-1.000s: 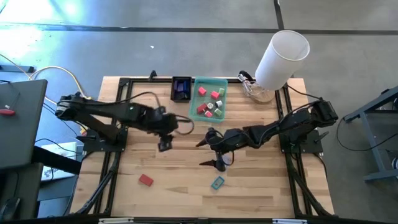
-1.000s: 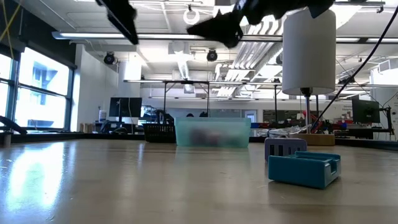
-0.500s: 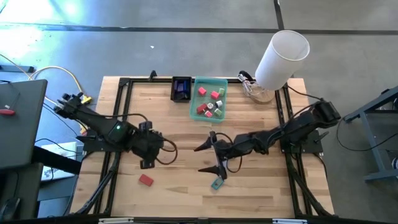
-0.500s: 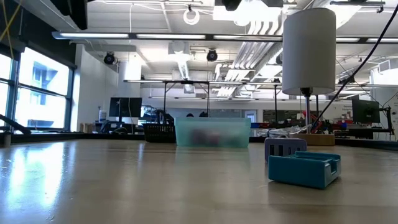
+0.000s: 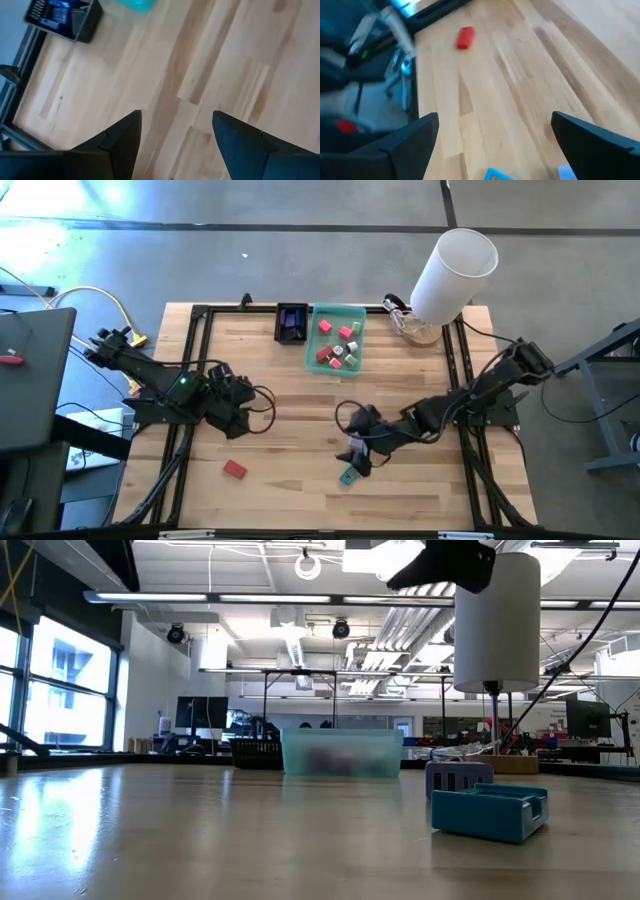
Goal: Pick & Place Office items
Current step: Put the light purple charger adapter into the green bin
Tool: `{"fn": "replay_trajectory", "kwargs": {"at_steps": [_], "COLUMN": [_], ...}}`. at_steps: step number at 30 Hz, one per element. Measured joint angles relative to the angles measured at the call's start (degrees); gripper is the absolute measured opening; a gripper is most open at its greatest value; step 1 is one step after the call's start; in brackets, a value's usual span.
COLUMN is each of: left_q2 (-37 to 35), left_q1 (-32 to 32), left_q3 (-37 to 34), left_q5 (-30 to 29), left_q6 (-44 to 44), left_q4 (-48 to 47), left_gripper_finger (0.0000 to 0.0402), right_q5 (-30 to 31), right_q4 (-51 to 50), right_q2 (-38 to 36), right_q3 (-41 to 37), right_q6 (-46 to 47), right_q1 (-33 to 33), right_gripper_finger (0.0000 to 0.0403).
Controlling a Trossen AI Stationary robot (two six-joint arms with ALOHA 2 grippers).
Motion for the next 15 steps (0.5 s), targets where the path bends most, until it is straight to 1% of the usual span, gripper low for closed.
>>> {"fn": "replay_trajectory", "kwargs": {"at_steps": [1, 3, 5, 9, 11, 13, 15], "left_q2": [0.0, 0.1, 0.1, 0.1, 0.1, 0.1, 0.1], "left_q1": [0.5, 1.4, 2.0, 1.8, 1.0, -0.2, -1.3], "left_q3": [0.0, -0.2, -0.9, -3.4, -4.8, -6.2, -7.3], "left_q5": [0.0, -0.7, -2.7, -4.7, -4.8, -4.8, -4.9], "left_q6": [-0.1, -0.2, -1.1, -3.4, -3.8, -5.2, -6.3], "left_q4": [0.0, 0.4, 0.8, 0.9, 0.9, 0.9, 1.4], "left_gripper_finger": [0.0234, 0.0234, 0.0234, 0.0234, 0.0234, 0.0234, 0.0234], "right_q5": [-0.6, -1.2, -1.6, -2.9, -5.6, -9.8, -11.2], "right_q4": [0.0, 1.5, 3.8, 3.9, 1.9, 1.0, 0.8], "right_q2": [0.0, 0.2, 0.7, 2.5, 2.7, 2.7, 2.7], "right_q3": [0.0, 0.0, 0.0, 0.0, 0.0, 0.0, 0.0], "right_q6": [0.6, -2.7, -5.0, -2.5, -2.4, -2.3, -1.7], "right_q1": [-0.1, 0.4, 1.5, 3.4, 3.9, 4.1, 3.7], "right_gripper_finger": [0.0375, 0.0375, 0.0375, 0.0375, 0.0375, 0.0375, 0.0375]}}
